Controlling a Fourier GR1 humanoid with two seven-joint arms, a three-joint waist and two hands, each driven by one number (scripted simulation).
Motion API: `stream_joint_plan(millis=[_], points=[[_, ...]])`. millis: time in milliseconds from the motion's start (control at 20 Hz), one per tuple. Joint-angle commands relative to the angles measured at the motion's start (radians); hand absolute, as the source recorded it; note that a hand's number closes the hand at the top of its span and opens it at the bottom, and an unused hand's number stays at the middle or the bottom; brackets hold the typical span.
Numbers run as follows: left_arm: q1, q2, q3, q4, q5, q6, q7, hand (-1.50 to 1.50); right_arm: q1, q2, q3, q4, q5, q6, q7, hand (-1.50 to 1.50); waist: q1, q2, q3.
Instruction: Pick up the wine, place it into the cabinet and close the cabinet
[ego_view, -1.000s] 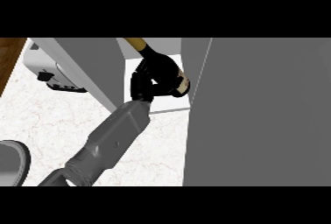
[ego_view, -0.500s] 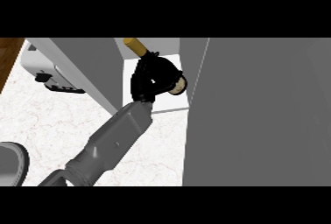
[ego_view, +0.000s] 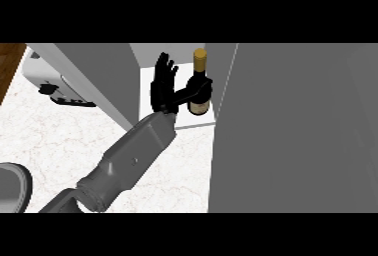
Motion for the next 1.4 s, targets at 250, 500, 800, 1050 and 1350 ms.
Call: stream_joint_plan(millis=[250, 500, 800, 1050, 1350], points=[[-0.082, 0.000, -0.115, 0.078, -0.059, 0.033, 0.010, -1.50, 0.008, 0.010, 0.007, 0.020, 0.024, -0.002, -0.029, -1.50, 0.024, 0.000, 0.001], [-0.062, 0.000, -0.151, 0.007, -0.037, 0.098, -0.030, -1.50, 0.018, -0.003, -0.001, 0.004, 0.003, 0.005, -0.007, -1.50, 0.018, -0.005, 0.001], [-0.046, 0.000, -0.155, 0.005, -0.020, 0.051, -0.099, -1.50, 0.009, 0.009, 0.006, 0.043, 0.017, -0.001, -0.024, -1.50, 0.042, -0.004, 0.001], [-0.064, 0.000, -0.167, -0.054, 0.011, 0.084, -0.106, -1.50, 0.000, 0.008, -0.005, 0.029, 0.022, -0.011, -0.023, -1.50, 0.057, -0.014, 0.001], [0.032, 0.000, -0.238, -0.159, 0.021, 0.033, -0.106, -1.50, 0.042, 0.003, -0.018, 0.006, 0.014, -0.015, -0.013, -1.50, 0.083, -0.022, 0.001]])
